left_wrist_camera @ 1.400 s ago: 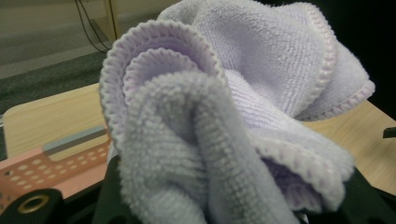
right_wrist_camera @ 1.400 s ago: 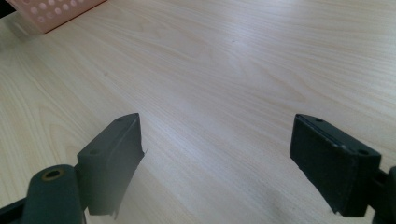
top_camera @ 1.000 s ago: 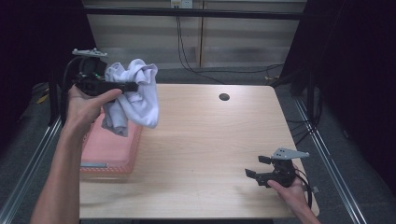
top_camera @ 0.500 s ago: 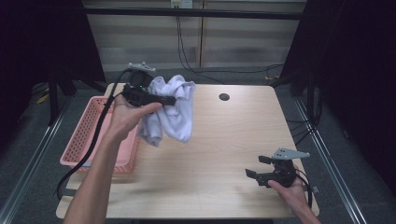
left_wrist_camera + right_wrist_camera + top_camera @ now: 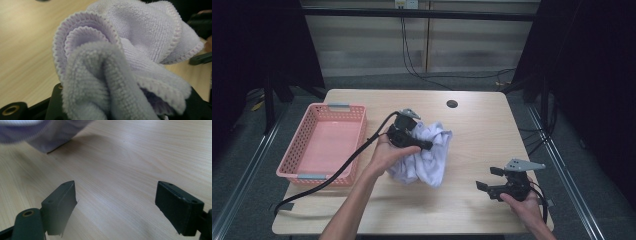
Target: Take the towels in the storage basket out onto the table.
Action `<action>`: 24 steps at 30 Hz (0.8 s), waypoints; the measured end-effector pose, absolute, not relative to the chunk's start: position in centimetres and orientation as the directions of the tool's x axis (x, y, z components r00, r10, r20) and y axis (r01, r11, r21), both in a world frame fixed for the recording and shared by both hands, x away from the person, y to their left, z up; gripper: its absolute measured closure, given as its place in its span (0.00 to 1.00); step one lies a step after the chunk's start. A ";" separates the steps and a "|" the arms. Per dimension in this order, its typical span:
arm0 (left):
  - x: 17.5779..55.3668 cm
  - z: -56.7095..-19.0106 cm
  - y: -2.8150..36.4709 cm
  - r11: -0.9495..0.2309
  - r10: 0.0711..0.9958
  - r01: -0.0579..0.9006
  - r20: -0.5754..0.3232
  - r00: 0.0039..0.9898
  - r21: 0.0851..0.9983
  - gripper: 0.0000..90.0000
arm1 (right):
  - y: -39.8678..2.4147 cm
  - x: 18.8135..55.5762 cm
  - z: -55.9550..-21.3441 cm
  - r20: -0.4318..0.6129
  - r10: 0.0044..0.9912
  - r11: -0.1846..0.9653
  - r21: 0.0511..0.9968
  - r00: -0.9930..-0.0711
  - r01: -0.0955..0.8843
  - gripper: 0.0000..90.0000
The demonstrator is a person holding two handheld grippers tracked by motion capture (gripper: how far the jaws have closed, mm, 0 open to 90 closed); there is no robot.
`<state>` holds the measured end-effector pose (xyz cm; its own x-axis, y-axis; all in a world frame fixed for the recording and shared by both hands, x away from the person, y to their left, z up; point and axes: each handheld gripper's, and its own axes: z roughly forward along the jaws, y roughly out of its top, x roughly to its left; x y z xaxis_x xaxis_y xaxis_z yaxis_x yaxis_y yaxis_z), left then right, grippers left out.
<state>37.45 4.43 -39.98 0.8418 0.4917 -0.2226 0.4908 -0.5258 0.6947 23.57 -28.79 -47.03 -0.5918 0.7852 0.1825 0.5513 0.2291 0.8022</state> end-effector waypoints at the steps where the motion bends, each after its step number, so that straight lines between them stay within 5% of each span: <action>1: 37.3 -40.9 4.0 -0.538 0.502 0.494 -0.211 0.839 0.683 0.50 | -28.8 23.6 -47.0 0.183 0.785 0.230 0.801 -0.592 0.552 0.19; 8: 36.2 -44.9 2.1 -0.620 0.453 0.431 -0.150 0.879 0.655 0.42 | -28.7 23.6 -47.1 0.185 0.779 0.235 0.800 -0.599 0.553 0.20; 15: 35.2 -46.1 1.4 -0.641 0.385 0.398 -0.174 0.906 0.656 0.18 | -28.6 23.5 -47.1 0.192 0.776 0.234 0.797 -0.601 0.557 0.20; 24: 34.7 -42.8 3.5 -0.581 0.430 0.432 -0.190 0.882 0.690 0.19 | -28.4 23.3 -47.0 0.193 0.766 0.239 0.800 -0.613 0.550 0.20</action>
